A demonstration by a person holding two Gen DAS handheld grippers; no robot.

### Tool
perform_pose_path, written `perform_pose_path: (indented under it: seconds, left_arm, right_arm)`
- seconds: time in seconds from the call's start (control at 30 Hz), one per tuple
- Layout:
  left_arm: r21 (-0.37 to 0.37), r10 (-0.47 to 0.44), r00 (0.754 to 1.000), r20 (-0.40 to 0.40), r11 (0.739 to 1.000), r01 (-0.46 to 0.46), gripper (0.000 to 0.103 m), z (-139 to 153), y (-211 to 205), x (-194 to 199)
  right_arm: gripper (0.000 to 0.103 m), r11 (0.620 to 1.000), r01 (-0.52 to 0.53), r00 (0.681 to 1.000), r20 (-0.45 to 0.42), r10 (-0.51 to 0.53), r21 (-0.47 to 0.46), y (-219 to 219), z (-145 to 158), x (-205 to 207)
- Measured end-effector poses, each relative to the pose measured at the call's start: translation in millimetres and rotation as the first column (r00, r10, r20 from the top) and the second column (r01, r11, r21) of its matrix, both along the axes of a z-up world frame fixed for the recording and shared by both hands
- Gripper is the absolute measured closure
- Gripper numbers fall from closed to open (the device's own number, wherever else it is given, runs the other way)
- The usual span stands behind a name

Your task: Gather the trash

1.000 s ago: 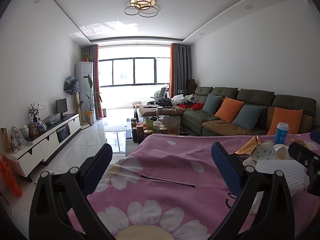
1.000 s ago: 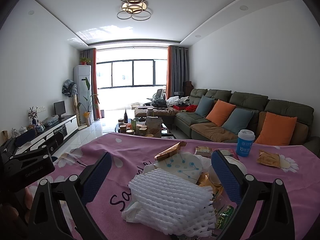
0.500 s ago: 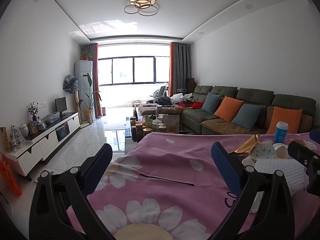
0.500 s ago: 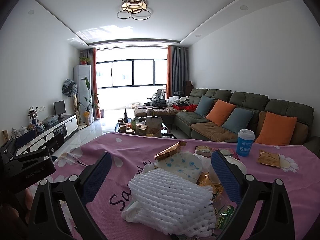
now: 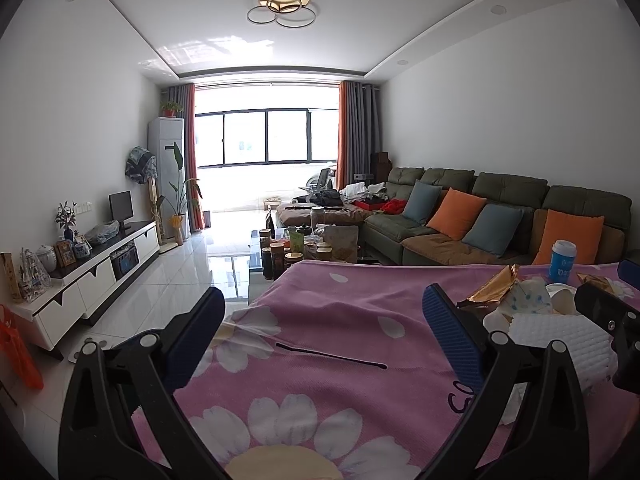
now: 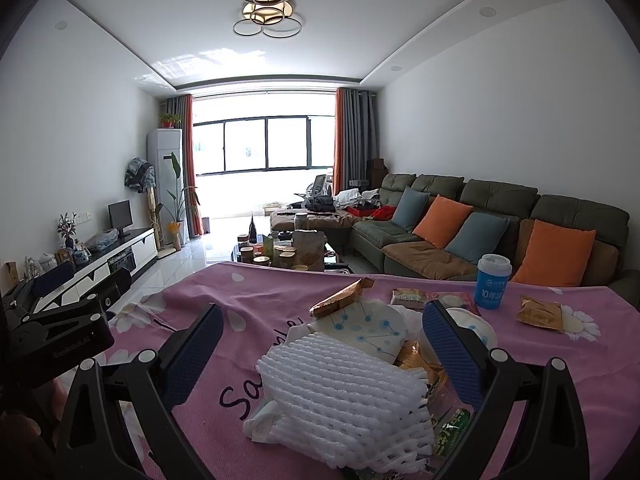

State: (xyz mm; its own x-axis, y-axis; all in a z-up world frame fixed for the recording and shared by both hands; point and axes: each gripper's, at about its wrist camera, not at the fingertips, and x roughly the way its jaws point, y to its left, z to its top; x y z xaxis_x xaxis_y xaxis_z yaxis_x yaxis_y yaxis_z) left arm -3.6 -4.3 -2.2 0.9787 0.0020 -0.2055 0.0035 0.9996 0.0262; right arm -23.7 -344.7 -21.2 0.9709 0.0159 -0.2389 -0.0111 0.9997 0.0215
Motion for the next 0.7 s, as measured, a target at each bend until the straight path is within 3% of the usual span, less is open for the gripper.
perform_pose_path:
  seconds: [0.47,0.57,0.7]
  left_arm:
    - [-0.004,-0.028,0.999,-0.025,1.000,0.028,0.006,-2,-1,2]
    - [-0.013,-0.087,0.995,-0.052,0.996,0.086,0.006,-4,-5,5]
    - [-0.020,-0.225,0.969,-0.100,0.974,0.224,0.006,-7,-19,5]
  right_arm:
    - [0.007,1.000,0.001,1.000,-0.011,-0.001,0.009,-3,-3,0]
    - [0.007,1.000,0.013,1.000,-0.019,-0.013,0.013,-11,-4,-2]
    - [0.007,0.998,0.042,0.998,-0.040,-0.041,0.035,-26,-7,-5]
